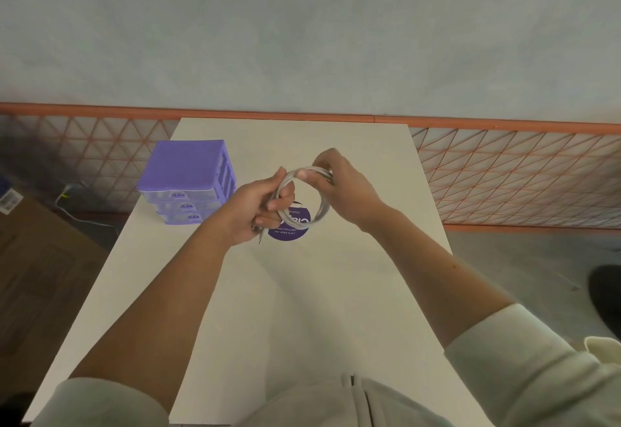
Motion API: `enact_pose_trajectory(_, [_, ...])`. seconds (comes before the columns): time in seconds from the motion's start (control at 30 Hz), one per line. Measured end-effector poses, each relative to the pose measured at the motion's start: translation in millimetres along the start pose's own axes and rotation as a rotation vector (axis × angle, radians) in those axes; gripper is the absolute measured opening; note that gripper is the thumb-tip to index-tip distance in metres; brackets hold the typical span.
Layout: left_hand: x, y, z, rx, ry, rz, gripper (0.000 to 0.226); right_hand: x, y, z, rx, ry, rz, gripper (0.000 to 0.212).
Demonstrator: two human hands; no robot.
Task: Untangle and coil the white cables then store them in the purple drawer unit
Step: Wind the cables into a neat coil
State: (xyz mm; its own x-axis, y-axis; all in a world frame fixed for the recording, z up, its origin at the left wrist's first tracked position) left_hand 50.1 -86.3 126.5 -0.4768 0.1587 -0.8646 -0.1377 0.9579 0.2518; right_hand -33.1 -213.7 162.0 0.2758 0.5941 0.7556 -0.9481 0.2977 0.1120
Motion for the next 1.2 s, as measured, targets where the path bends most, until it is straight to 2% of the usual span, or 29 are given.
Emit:
enact_pose_trajectory(0.07, [1.0, -1.8, -2.2, 0.027, 0.114, -0.043, 0.043, -0.3, 1.1, -3.4, 0.108, -0.231, -0.009, 0.043])
enact_pose_trajectory(0.13, [4.0, -3.2, -2.7, 0.048, 0.199, -0.071, 0.043, -0.9, 2.3, -6.0, 0.172, -0.358, -0.011, 0.044])
enact_pose_trajectory(0.2, [7.3, -4.6, -1.0, 0.071, 0.276, -0.09, 0.043, -0.5, 0.5, -4.2, 0.159, -0.424, -0.008, 0.044])
enact_pose_trajectory(0.27, [9.3, -5.2, 1.1, 0.08, 0.328, -0.098, 0.042, 0.1, -2.0, -3.4, 0.143, -0.489, 0.011, 0.034])
enact_pose_trajectory(0.33, [9.4, -4.8, 2.2, 0.065, 0.334, -0.102, 0.04, 1.5, -2.6, -3.0, 0.15, -0.548, 0.038, 0.027])
enact_pose_trajectory(0.47, [7.3, -1.0, 6.6, 0.015, 0.259, -0.078, 0.032, 0.4, -2.0, -4.8, 0.166, -0.615, 0.037, 0.027])
enact_pose_trajectory(0.57, [8.8, 1.9, 14.1, -0.028, 0.089, -0.015, 0.03, -2.0, -4.7, -4.6, 0.128, -0.538, 0.026, 0.021])
enact_pose_trajectory(0.73, [1.7, 5.4, 27.3, -0.196, -0.509, 0.098, 0.037, -13.9, -9.6, -12.3, 0.086, -0.278, -0.018, 0.019])
enact_pose_trajectory(0.83, [-8.8, 8.9, 30.8, -0.366, -0.896, 0.226, 0.055, -18.7, -9.3, -19.2, 0.056, -0.115, -0.046, 0.025])
enact_pose_trajectory(0.93, [-13.7, 10.3, 28.1, -0.447, -1.1, 0.345, 0.061, -15.2, -8.4, -24.5, 0.025, 0.13, -0.025, 0.028])
enact_pose_trajectory(1.0, [-12.0, 7.2, 31.2, -0.428, -1.027, 0.367, 0.057, -13.8, -8.4, -25.0, -0.002, 0.25, -0.031, 0.03])
enact_pose_trajectory(1.13, [-5.1, 6.0, 34.7, -0.347, -0.453, 0.307, 0.047, -8.5, -7.2, -19.9, -0.077, 0.465, -0.045, 0.039])
enact_pose_trajectory(1.2, [-5.3, 6.8, 26.7, -0.299, -0.375, 0.281, 0.044, -5.4, -7.8, -17.6, -0.105, 0.554, -0.075, 0.043])
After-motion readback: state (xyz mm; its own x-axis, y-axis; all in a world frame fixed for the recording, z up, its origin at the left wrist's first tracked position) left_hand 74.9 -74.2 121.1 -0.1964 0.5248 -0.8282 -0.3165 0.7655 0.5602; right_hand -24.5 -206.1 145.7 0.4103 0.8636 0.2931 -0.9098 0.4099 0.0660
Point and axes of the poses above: each hand's wrist, its own y-axis away from the middle knuckle, its own z-axis out of the back of the hand, x = y × z, the point moved 5 cm from there along -y, towards the middle knuckle, and after that the axes turned 13 degrees about x, right-handed, at the moved point
